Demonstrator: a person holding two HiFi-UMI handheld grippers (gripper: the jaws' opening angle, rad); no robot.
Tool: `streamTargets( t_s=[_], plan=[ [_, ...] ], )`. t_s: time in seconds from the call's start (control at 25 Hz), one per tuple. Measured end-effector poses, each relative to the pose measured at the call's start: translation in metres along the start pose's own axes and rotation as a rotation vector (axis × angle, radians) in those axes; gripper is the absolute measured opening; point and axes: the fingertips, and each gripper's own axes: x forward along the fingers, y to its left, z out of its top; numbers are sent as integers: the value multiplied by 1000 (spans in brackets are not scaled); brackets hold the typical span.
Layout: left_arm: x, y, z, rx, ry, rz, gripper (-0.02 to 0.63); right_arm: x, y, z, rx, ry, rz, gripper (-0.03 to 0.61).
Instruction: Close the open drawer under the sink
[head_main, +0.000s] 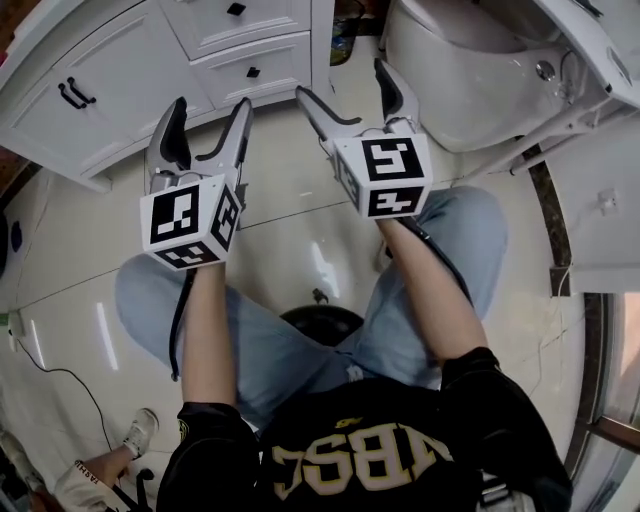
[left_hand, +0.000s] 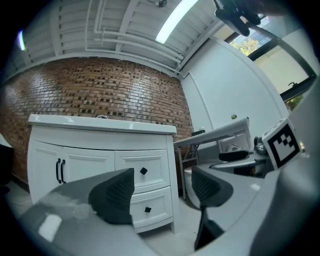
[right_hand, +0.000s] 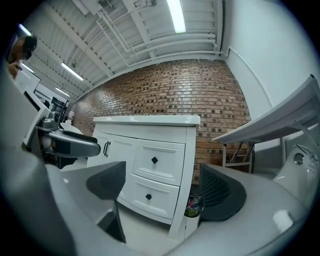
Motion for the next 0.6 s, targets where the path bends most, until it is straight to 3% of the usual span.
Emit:
streamTargets(
  t_s=[0.6],
  plan=[
    [-17,17,4,-45,-16,33,356,-7,28,21,34,-8,54,454]
  ],
)
